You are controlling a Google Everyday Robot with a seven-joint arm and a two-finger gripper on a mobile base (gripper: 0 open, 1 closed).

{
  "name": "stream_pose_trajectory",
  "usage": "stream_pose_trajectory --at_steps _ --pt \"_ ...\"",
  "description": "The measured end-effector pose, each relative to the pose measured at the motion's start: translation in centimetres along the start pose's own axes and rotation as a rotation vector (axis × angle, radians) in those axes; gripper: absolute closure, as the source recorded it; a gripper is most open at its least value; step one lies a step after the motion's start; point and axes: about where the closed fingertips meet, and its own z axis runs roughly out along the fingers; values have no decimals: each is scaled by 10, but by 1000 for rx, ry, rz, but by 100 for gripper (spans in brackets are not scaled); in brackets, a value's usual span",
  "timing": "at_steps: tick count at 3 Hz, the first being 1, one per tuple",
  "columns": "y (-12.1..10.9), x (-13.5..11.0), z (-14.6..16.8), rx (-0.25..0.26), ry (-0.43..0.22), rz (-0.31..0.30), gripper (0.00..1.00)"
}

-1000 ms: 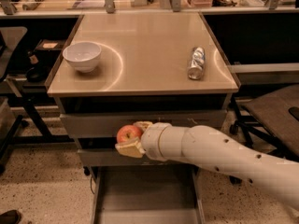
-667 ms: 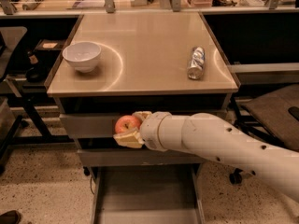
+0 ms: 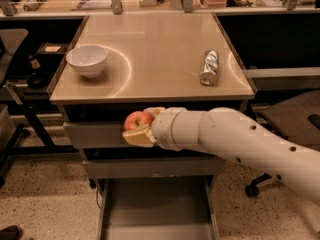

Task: Pick apple from bottom drawer and place on counter

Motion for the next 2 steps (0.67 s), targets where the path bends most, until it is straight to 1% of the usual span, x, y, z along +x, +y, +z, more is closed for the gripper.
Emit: stream_pose_trajectory --at_steps 1,2 --pt "-37 -39 -17 51 19 -9 100" --pt "-40 -39 -18 54 19 -7 100"
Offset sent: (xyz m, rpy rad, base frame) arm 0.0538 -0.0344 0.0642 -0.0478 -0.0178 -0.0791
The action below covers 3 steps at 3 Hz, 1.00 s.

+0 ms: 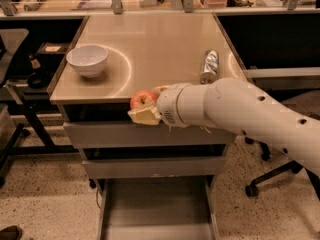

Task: Pick apple from bottom drawer and place on counter

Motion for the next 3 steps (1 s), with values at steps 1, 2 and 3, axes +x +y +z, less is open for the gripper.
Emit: stream_pose_trajectory --at_steps 1,2,3 --pt "-2 -3 2 -18 -3 10 100" --pt "-21 -13 4 -55 -39 61 100" --pt "-41 -28 6 -81 -61 94 100"
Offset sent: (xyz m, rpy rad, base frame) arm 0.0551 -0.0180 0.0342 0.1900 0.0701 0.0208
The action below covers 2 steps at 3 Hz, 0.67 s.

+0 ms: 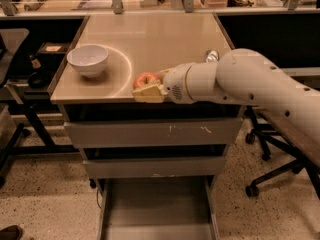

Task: Pick apple from bottom drawer and place on counter

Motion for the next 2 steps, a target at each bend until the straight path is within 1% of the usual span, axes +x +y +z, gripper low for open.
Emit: stream_pose_trajectory --at_steps 1,2 --pt "-14 -6 6 -24 -25 25 100" --pt "-15 -7 6 -24 -27 26 100"
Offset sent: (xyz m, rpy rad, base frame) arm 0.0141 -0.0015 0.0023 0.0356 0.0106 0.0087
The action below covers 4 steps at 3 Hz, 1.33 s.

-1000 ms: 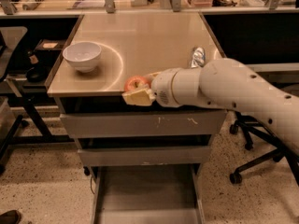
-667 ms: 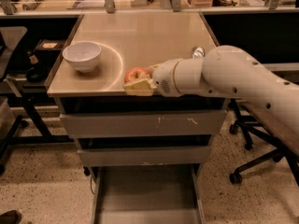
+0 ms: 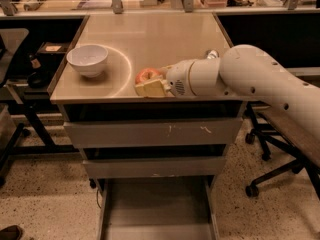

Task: Pick apple from bottom drawer and place on counter

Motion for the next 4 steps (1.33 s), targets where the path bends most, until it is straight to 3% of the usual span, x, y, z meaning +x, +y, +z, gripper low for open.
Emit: stream_pose_trajectory --at_steps 2,4 --pt "-22 -34 10 -38 -23 31 100" --pt "-45 -44 34 -78 0 66 100"
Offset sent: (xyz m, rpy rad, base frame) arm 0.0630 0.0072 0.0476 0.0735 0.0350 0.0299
